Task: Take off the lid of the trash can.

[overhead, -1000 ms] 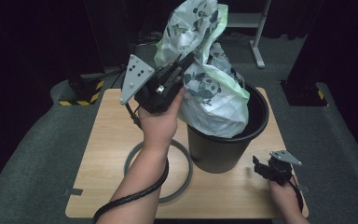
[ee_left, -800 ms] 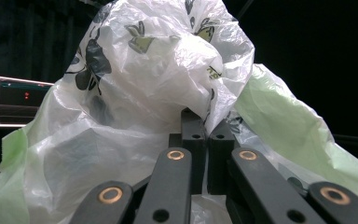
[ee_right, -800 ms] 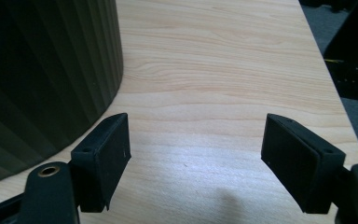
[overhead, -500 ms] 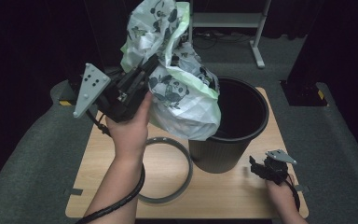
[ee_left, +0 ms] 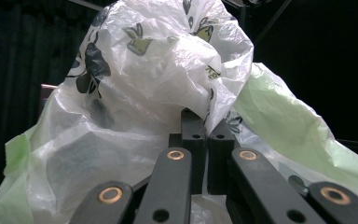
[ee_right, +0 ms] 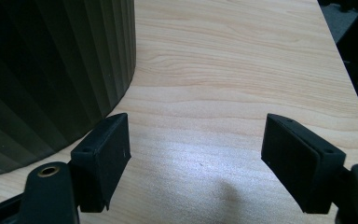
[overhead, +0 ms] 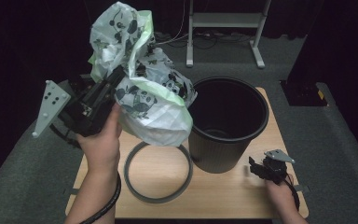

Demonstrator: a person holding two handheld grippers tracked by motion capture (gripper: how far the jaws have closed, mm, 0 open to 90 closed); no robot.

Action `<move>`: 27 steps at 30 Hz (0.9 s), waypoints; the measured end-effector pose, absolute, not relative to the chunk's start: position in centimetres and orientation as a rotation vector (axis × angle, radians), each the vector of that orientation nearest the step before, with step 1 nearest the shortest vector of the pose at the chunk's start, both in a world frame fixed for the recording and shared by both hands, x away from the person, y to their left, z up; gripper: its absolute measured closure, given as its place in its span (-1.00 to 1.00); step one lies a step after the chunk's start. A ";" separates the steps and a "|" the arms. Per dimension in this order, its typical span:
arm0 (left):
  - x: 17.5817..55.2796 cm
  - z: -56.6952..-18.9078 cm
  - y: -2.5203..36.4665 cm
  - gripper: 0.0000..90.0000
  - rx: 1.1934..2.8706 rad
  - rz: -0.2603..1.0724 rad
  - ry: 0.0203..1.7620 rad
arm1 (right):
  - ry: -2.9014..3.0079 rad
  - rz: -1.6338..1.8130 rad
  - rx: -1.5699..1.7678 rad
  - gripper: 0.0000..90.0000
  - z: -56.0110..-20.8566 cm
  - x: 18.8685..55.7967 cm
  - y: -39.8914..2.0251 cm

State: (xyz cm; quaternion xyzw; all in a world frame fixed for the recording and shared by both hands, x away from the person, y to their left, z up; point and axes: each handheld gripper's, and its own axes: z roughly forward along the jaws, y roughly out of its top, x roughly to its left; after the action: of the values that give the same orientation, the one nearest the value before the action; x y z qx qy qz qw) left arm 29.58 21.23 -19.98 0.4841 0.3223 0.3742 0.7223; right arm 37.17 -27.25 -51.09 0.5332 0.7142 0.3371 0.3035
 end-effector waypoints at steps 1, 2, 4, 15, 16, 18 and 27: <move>29.6 -20.0 21.2 0.97 1.069 0.826 0.712 | 1.892 0.893 1.413 -0.48 -51.1 37.2 -27.2; 29.4 -20.2 21.5 0.97 1.063 0.824 0.717 | 1.897 0.889 1.416 -0.48 -51.2 37.2 -27.2; 29.1 -20.5 22.2 0.98 1.053 0.827 0.725 | 1.898 0.886 1.414 -0.48 -51.2 37.2 -27.2; 28.4 -23.3 24.8 0.97 1.030 0.832 0.782 | 1.920 0.872 1.409 -0.48 -51.5 37.3 -27.2; 28.4 -23.7 24.9 0.97 1.038 0.834 0.793 | 1.920 0.872 1.409 -0.48 -51.5 37.3 -27.2; 28.6 -25.0 25.3 0.97 1.037 0.826 0.821 | 1.922 0.874 1.411 -0.48 -51.5 37.2 -27.2; 29.3 -30.1 25.8 0.97 1.078 0.797 0.907 | 1.938 0.865 1.444 -0.48 -51.8 37.3 -27.5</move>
State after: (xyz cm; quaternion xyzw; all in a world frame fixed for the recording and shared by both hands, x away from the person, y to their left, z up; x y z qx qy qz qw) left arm 29.27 25.81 -30.06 0.4821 0.4056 0.3563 0.6899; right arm 37.28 -27.48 -51.81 0.5395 0.7240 0.3230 0.2836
